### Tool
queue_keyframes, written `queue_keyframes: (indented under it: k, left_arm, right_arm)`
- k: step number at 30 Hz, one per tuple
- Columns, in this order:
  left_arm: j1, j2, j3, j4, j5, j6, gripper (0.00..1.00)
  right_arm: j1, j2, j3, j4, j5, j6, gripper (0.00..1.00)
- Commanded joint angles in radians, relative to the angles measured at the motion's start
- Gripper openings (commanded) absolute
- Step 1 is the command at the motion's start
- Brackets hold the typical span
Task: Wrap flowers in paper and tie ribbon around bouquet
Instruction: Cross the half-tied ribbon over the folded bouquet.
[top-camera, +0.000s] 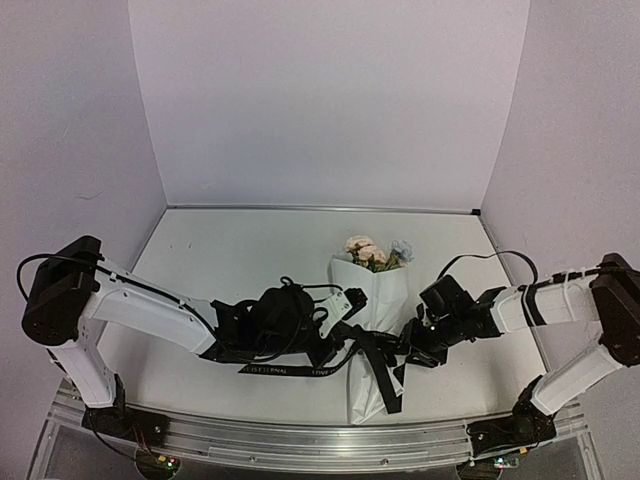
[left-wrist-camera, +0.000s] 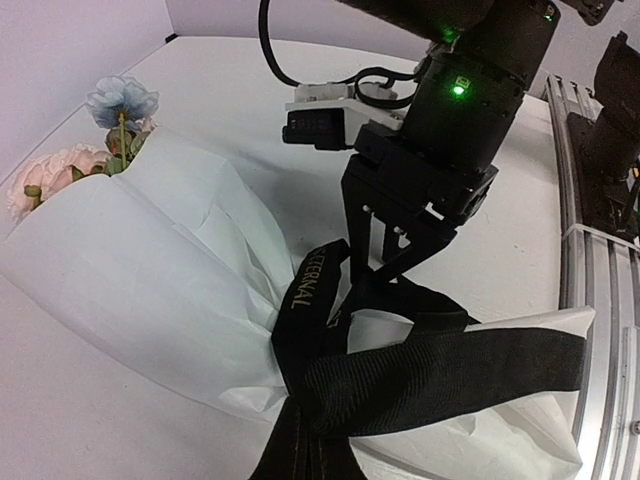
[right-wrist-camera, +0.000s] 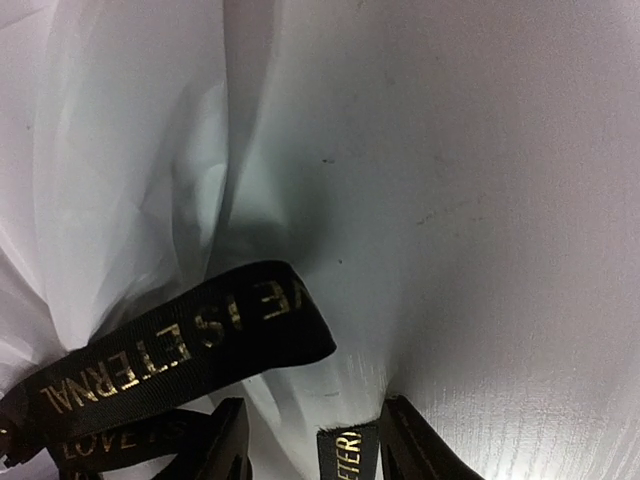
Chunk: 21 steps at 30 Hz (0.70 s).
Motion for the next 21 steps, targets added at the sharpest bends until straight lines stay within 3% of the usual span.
queue_keyframes:
  k: [1, 8, 21]
  left_arm:
    - [0.002, -0.035, 0.016, -0.024, -0.016, 0.001, 0.0]
    - [0.005, -0.029, 0.027, -0.035, -0.016, 0.001, 0.0]
    - [0.012, -0.027, 0.041, -0.055, -0.016, 0.001, 0.0]
  right_arm:
    - [0.007, -0.09, -0.069, -0.014, 0.097, 0.027, 0.46]
    - [0.04, -0.243, -0.075, -0.136, 0.139, -0.043, 0.47]
    - [0.099, -0.131, 0.008, -0.034, 0.092, -0.023, 0.47]
